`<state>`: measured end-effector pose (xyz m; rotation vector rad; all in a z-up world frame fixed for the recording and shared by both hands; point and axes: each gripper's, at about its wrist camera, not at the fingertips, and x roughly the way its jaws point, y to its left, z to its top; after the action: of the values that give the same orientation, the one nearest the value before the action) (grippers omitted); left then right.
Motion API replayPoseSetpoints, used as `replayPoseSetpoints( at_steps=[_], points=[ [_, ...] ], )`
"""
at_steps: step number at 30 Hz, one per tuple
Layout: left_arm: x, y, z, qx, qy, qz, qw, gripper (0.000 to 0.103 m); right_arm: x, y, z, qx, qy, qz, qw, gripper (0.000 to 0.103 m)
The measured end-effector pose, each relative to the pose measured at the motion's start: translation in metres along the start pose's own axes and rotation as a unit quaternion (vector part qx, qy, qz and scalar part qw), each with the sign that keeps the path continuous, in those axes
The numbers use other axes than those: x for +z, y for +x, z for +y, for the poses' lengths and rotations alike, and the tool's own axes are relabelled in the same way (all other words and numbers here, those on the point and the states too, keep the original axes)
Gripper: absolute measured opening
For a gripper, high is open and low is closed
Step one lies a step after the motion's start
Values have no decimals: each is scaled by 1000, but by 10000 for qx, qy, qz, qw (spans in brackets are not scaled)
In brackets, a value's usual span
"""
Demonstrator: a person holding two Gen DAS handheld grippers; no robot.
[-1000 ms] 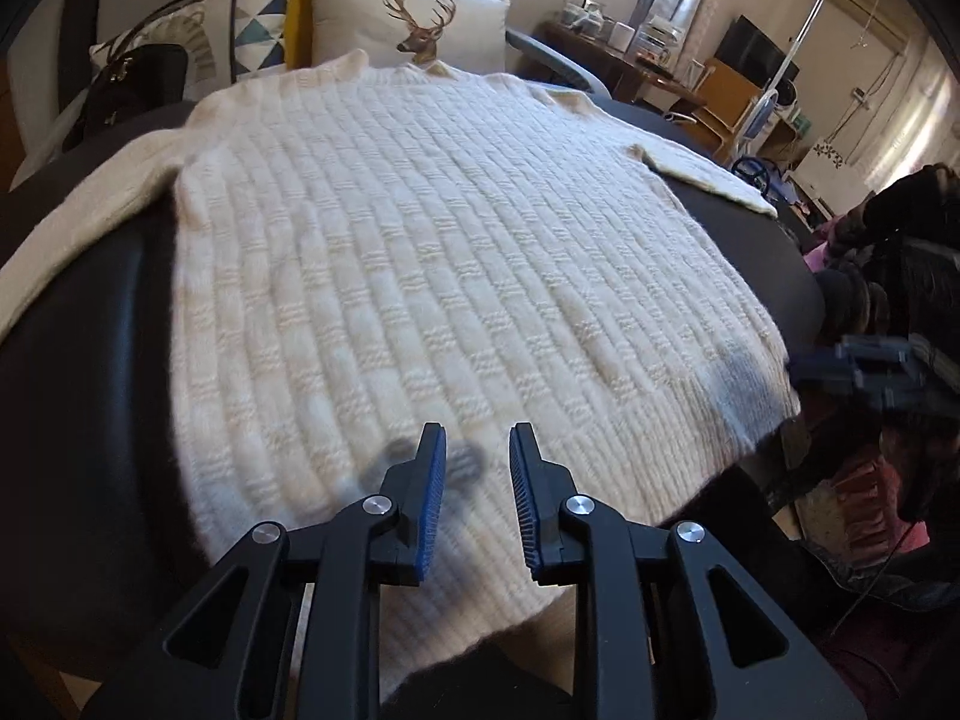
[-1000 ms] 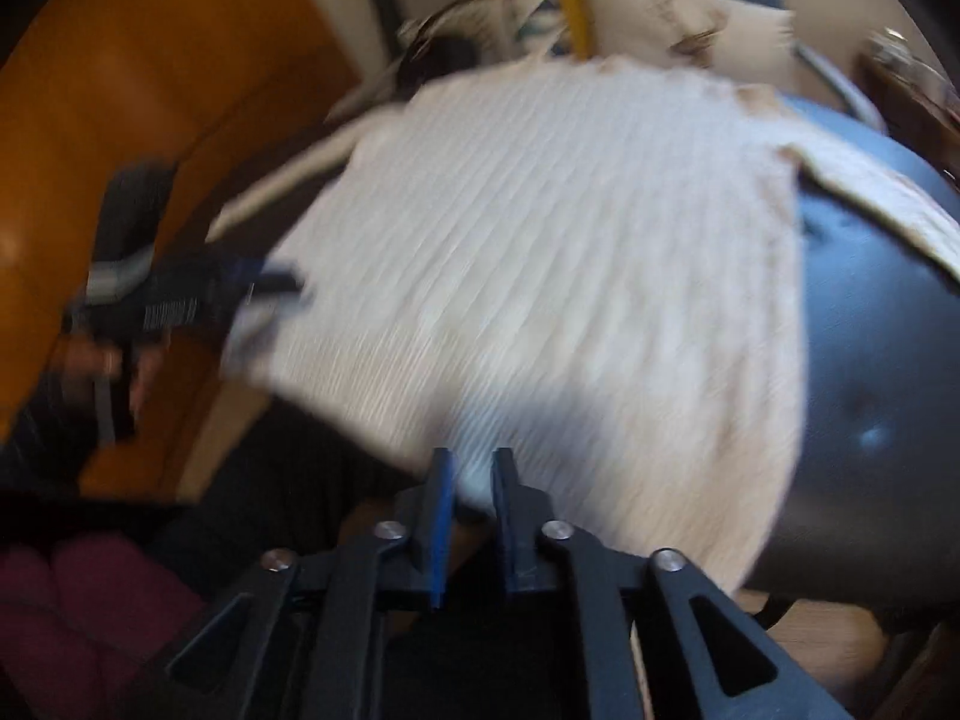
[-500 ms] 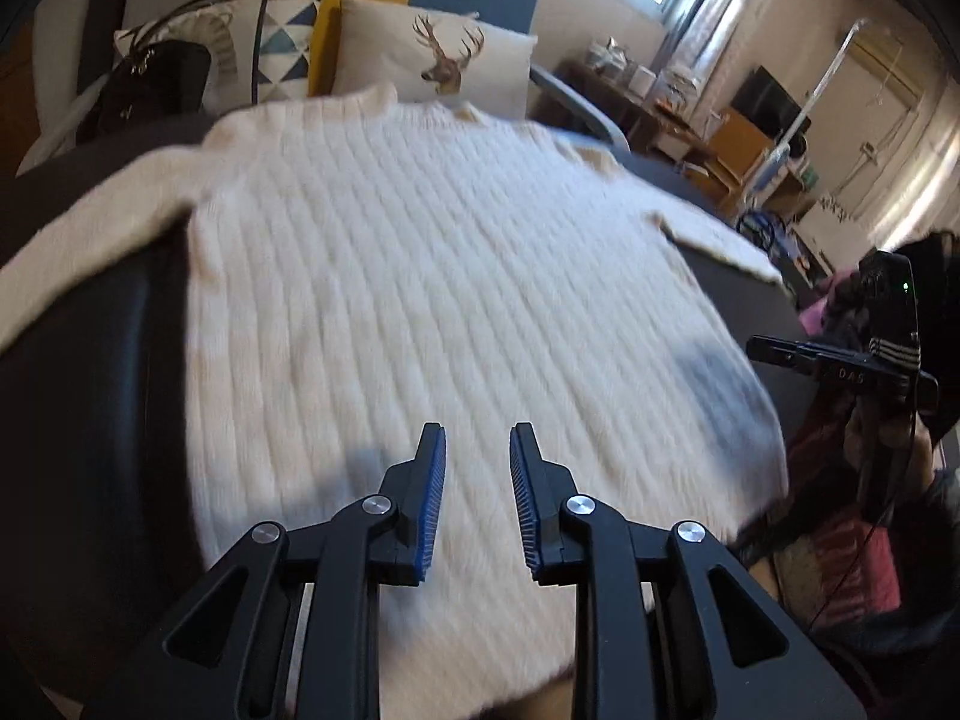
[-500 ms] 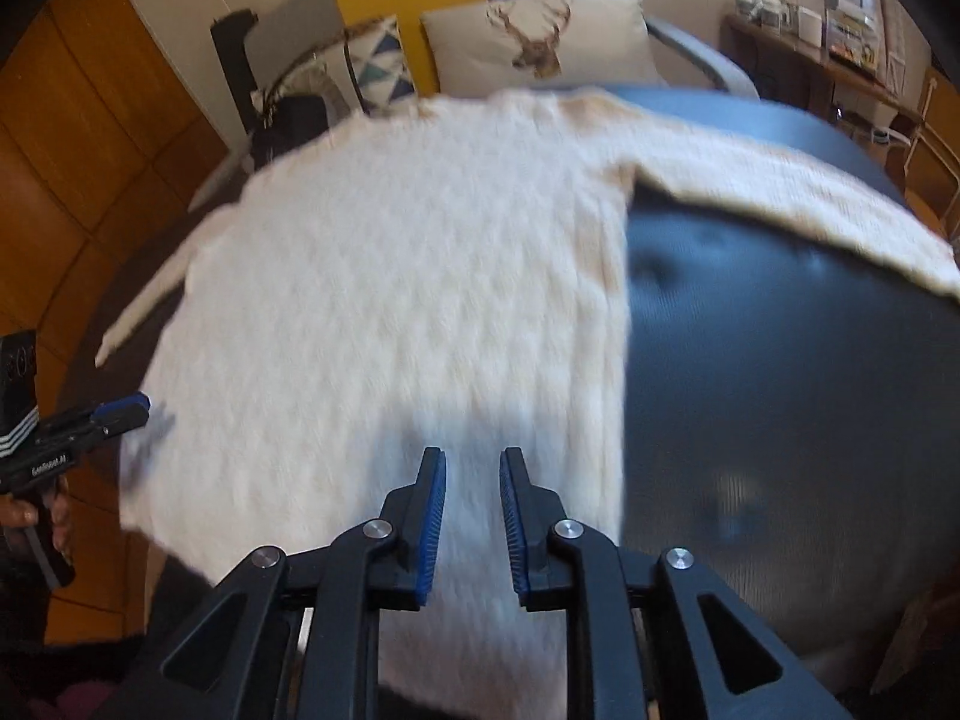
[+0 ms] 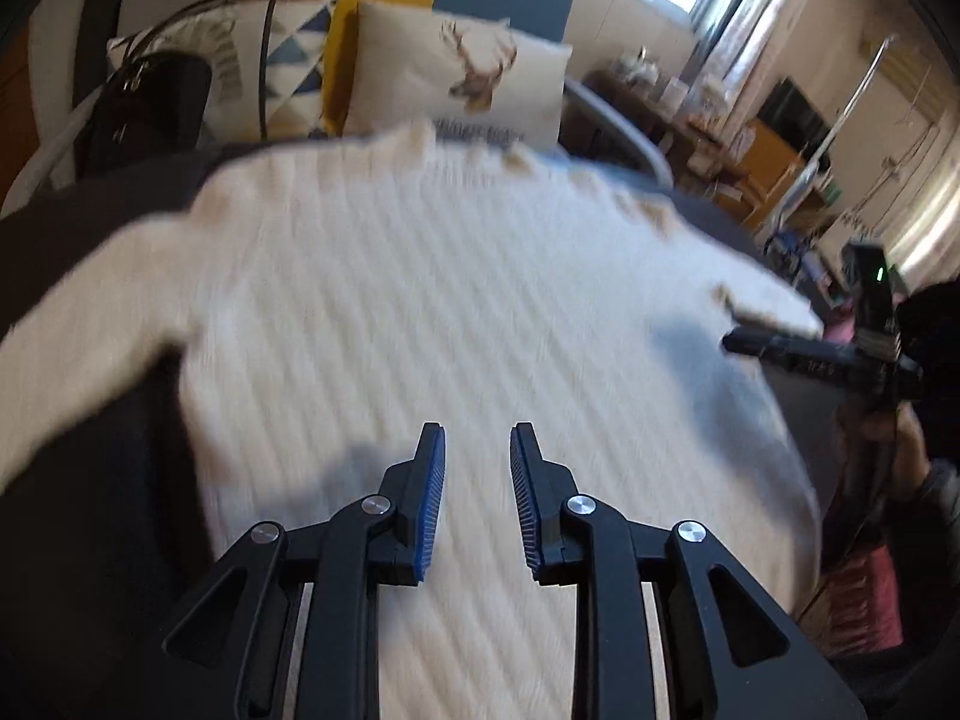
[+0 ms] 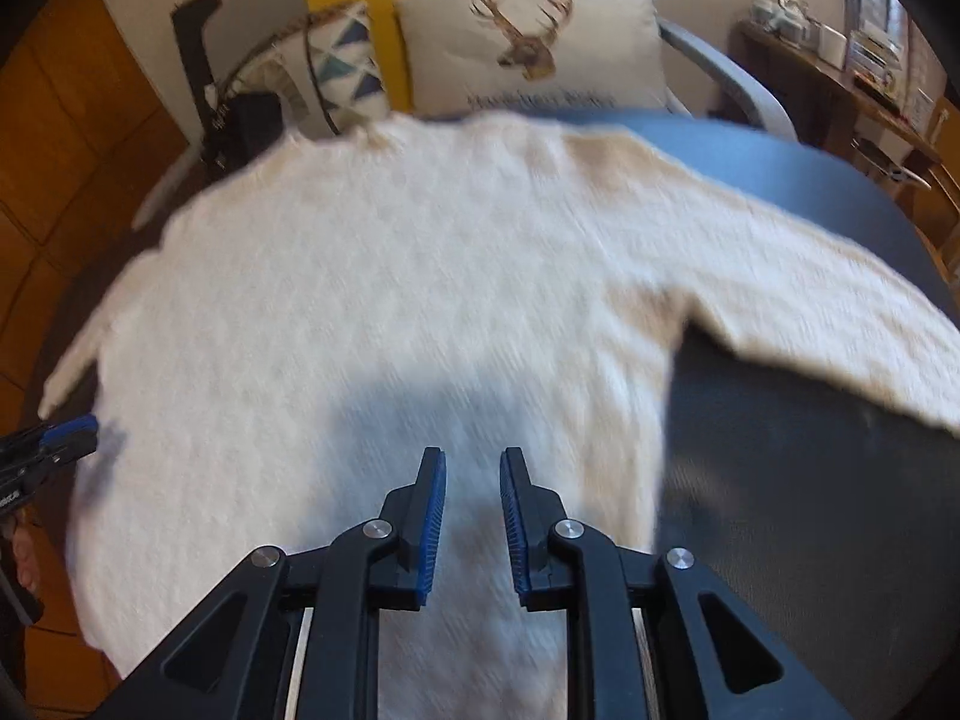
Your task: Fold clothes
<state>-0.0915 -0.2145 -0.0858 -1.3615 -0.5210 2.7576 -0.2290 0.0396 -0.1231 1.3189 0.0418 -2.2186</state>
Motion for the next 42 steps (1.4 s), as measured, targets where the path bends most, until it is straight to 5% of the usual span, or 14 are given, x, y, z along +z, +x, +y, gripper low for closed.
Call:
replayPoseSetpoints(
  at_steps=[6,11,15,21,24,29,35,42],
  points=[
    [89,51,22,-24,-147,-345,9993,24,61,42,17,243,-123,-146,9995,18],
    [123,114,48,325,-32,-139,9994,25,108,88,32,254,-278,-78,9993,18],
    [128,147,74,948,-111,181,9953,24,122,115,27,-205,-413,224,9987,15],
    [138,132,69,555,42,-337,9979,24,137,100,37,89,-617,-101,9980,19],
    [150,143,56,477,255,-274,9982,24,151,104,52,351,-794,-135,9961,19],
    [164,179,56,800,240,122,9964,24,154,110,49,325,-700,-79,9970,15],
    [160,173,65,835,-199,-197,9961,24,156,116,43,258,-571,-26,9980,15],
    [136,143,29,800,311,-596,9945,24,145,104,27,42,-466,-12,9989,15]
  ],
)
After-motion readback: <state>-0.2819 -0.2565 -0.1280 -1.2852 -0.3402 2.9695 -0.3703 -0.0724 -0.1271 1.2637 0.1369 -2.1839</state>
